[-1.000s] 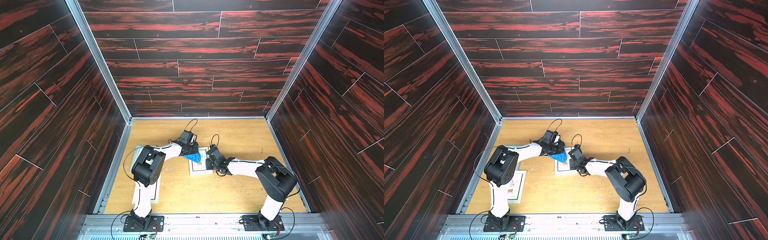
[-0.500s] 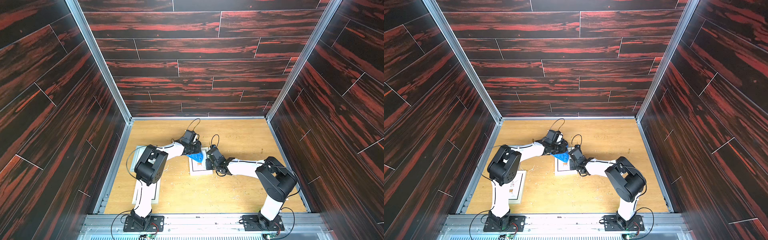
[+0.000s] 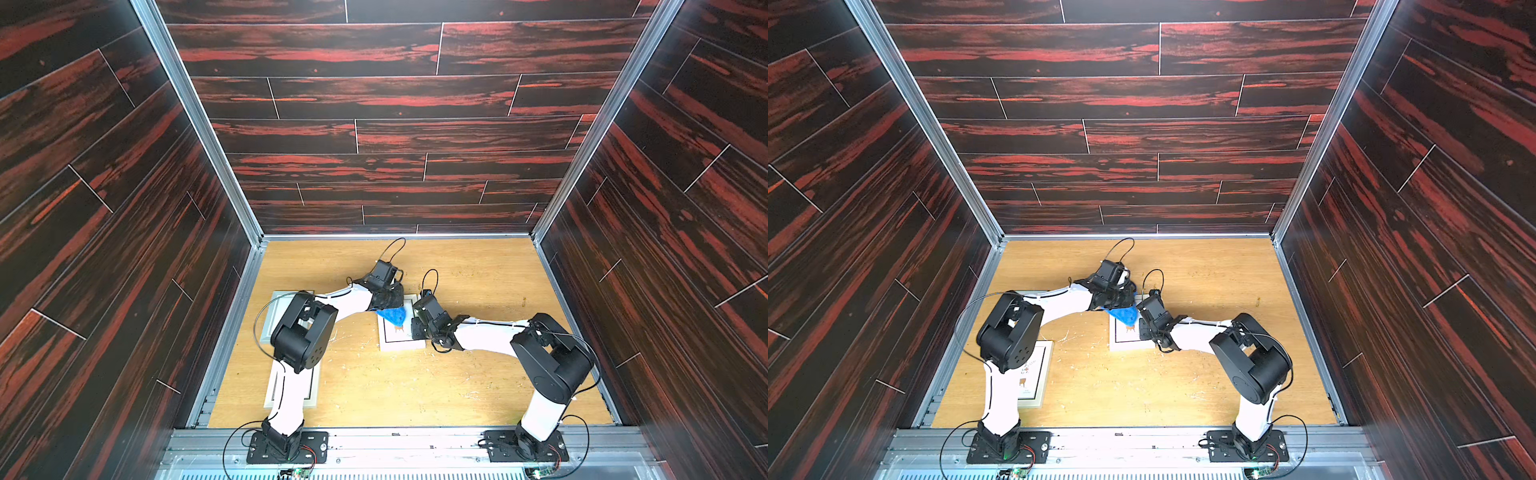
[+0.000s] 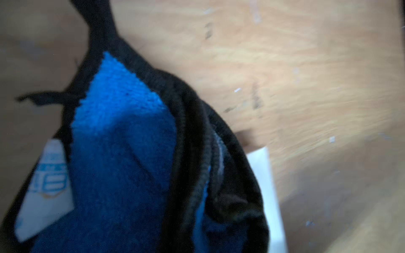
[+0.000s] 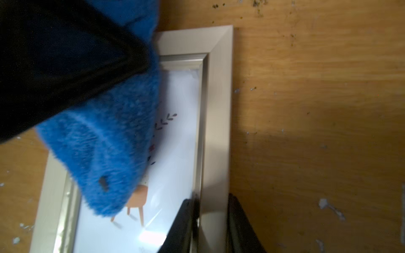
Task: Wipe the picture frame with a cloth
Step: Wipe the dirt from the picture frame.
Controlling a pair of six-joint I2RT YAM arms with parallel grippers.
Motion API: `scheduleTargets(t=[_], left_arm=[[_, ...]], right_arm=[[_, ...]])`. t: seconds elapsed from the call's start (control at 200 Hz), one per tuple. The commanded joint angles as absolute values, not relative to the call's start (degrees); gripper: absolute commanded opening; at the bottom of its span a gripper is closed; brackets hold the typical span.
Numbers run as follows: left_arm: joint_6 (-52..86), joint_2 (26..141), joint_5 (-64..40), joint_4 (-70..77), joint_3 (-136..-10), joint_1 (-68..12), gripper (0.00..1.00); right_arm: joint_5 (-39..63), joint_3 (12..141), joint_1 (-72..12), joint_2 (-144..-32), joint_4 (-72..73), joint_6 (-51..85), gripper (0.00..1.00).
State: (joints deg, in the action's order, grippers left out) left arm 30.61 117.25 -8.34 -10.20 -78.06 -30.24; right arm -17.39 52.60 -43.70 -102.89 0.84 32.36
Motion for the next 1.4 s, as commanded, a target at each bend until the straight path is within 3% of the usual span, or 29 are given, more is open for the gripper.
scheduleTargets(t=[0.0, 0.185, 0.431, 0.731, 0.852, 1.117, 1.393], left_arm=[[30.5, 111.2, -3.4, -20.1, -72.5, -30.5, 0.04], [33.3, 109.8, -6.9, -17.1, -67.4, -32.0, 0.04], [29.3, 116.5, -5.8, -23.8, -81.4, -28.4, 0.03], [36.9, 104.5, -10.8, -17.4, -60.1, -34.0, 0.03], [37.2, 105.5, -12.2, -15.5, -60.1, -34.0, 0.03], [31.5, 110.7, -8.3, -20.7, -72.9, -27.6, 0.03], [37.3, 101.2, -12.4, -15.5, -57.8, -33.2, 0.03]], right_arm=[[-19.0, 53.1, -43.8, -105.2, -3.9, 31.8, 0.00], [-19.4, 53.5, -43.6, -105.1, -4.4, 31.5, 0.00], [-20.1, 53.2, -43.6, -104.1, -5.2, 31.9, 0.00], [-19.1, 53.7, -43.5, -105.6, -4.4, 32.4, 0.00], [-19.3, 54.0, -43.5, -105.5, -4.7, 32.2, 0.00], [-19.9, 53.1, -43.5, -104.4, -4.9, 32.8, 0.00], [-19.4, 53.0, -43.5, -105.0, -4.2, 33.2, 0.00]])
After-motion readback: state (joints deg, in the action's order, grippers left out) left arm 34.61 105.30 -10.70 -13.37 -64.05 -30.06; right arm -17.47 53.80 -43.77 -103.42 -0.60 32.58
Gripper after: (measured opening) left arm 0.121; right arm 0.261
